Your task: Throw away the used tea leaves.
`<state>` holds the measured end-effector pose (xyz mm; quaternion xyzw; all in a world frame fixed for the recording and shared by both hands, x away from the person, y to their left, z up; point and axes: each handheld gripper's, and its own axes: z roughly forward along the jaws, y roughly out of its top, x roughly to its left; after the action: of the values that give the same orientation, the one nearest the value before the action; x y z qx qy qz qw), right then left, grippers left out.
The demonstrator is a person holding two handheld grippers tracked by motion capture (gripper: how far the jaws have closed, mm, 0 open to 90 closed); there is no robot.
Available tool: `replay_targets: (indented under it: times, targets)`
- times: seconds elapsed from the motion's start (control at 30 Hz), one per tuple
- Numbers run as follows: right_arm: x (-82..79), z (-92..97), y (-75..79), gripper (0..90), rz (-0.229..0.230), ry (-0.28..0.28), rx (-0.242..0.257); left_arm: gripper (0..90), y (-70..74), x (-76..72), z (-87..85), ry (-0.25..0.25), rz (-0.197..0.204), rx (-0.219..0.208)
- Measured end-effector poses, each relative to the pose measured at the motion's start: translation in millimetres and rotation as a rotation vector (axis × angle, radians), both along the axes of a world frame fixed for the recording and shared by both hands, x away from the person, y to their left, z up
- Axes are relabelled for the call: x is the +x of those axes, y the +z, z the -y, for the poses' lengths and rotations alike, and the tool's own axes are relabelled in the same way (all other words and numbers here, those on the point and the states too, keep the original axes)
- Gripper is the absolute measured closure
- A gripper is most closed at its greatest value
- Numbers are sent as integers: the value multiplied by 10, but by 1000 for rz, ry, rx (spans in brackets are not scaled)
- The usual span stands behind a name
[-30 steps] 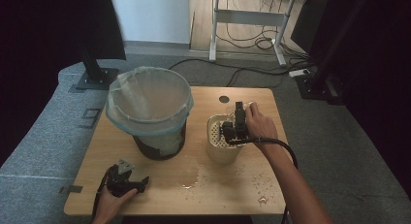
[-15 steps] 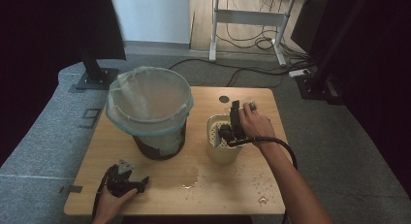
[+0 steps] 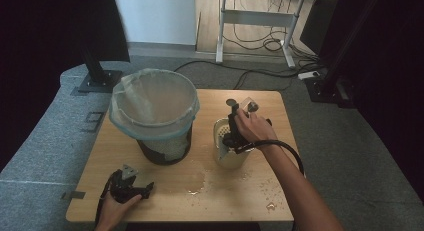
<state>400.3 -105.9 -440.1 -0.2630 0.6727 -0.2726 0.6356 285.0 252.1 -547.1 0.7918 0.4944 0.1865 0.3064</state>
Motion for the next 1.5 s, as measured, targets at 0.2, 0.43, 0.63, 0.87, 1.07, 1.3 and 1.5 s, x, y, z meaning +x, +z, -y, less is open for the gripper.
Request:
replay_targets:
  times: [0.2,0.43,0.63,0.87,1.07,1.3,1.5]
  targets:
    - [-17,-33,-46,414,15,25,-96,49,0,0,0,0,0,-1]
    - [6,-30,-19,412,24,30,-202,48,0,1,1,-1,0,1]
    - [1,-118,3,423,5,25,-150,46,-1,0,-1,-4,0,0]
    - [-8,-88,82,427,-41,-5,29,45,0,0,-3,-6,-1,1]
    - [-30,-9,289,425,-193,-77,562,45,-1,0,-2,-6,-1,1]
    - [-34,134,433,424,-368,-138,1036,45,-1,1,-2,-6,-1,1]
    - [-20,338,545,425,-526,-165,1443,45,-2,1,-1,-4,1,0]
